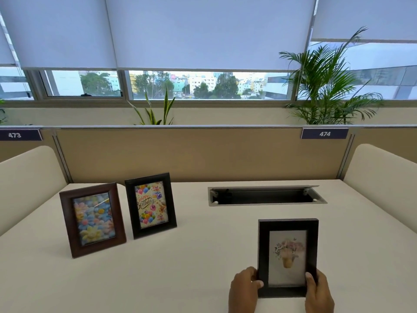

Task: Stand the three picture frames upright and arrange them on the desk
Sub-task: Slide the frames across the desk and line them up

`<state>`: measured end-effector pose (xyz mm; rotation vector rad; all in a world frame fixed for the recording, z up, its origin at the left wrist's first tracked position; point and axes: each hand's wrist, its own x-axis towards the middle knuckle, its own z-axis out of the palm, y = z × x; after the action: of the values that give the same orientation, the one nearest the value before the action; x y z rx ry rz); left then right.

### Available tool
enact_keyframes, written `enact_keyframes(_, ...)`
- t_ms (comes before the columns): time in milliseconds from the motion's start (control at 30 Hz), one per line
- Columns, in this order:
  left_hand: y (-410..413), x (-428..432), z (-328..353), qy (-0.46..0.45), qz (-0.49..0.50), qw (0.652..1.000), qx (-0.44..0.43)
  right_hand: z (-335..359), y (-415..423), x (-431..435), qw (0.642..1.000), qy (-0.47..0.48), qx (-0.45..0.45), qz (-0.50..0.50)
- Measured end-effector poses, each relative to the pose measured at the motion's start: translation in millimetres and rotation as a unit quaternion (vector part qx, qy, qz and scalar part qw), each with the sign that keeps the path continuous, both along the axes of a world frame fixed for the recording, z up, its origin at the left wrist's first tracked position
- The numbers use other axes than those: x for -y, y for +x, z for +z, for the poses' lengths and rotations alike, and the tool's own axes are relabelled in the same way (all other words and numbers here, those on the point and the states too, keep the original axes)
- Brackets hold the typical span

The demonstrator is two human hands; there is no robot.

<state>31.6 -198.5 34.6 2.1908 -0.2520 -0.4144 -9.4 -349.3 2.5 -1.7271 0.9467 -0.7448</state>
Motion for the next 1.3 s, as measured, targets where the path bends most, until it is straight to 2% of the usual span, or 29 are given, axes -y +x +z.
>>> enact_keyframes(233,24.2,-29.0,0.8,-0.027,0.071,0.997,0.033,11.0,29.6,-20.7,0.995,-0.004,0.006,0.097)
enact_keyframes(500,80.1,-70.6,9.8,-0.008,0.168,0.982,0.09,29.1,104.1,-70.6,0.982,-0.01,0.014,0.19)
enact_keyframes(767,140.7,-95.2,17.8,-0.013,0.253,0.963,0.086,44.8,182.8,-108.5,0.975,0.007,-0.007,0.223)
enact_keyframes(1300,199.0,-89.3,8.1,0.013,0.305,0.948,0.094,37.8,263.8,-124.4,0.975,0.008,-0.036,0.219)
